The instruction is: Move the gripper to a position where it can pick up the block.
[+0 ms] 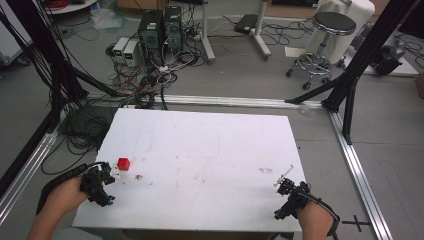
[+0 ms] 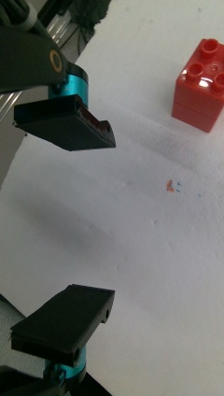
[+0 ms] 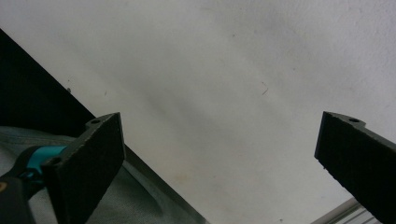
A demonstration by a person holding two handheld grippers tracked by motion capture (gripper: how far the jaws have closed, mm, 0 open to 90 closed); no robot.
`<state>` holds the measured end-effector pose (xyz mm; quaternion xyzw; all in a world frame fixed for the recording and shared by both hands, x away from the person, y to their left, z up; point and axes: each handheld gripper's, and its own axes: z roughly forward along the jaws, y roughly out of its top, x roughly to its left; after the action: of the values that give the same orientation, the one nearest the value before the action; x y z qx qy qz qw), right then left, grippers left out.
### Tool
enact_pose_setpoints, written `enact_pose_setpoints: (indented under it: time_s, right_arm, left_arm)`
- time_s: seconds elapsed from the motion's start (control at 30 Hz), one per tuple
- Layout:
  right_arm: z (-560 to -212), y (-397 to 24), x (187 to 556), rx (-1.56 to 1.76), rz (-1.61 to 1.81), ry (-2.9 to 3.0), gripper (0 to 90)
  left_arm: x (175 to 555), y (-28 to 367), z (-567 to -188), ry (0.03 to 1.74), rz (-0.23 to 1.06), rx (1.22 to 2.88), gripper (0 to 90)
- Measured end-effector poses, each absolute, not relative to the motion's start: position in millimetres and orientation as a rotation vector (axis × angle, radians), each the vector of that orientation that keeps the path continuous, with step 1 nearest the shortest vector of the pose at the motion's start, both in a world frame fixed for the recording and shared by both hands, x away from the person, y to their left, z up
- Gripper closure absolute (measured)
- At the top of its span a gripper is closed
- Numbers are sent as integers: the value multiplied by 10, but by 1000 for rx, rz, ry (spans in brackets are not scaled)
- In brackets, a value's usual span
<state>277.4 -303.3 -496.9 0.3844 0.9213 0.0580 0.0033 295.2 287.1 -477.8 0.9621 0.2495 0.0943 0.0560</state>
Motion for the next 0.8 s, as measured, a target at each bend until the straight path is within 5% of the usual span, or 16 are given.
enact_pose_setpoints:
  time_s: [0.8]
  right_arm:
    - [-5005, -3004, 2781, 1207, 189, 2896, 9]
  left_arm:
    - [3372, 3005, -4802, 541, 216, 3009, 231]
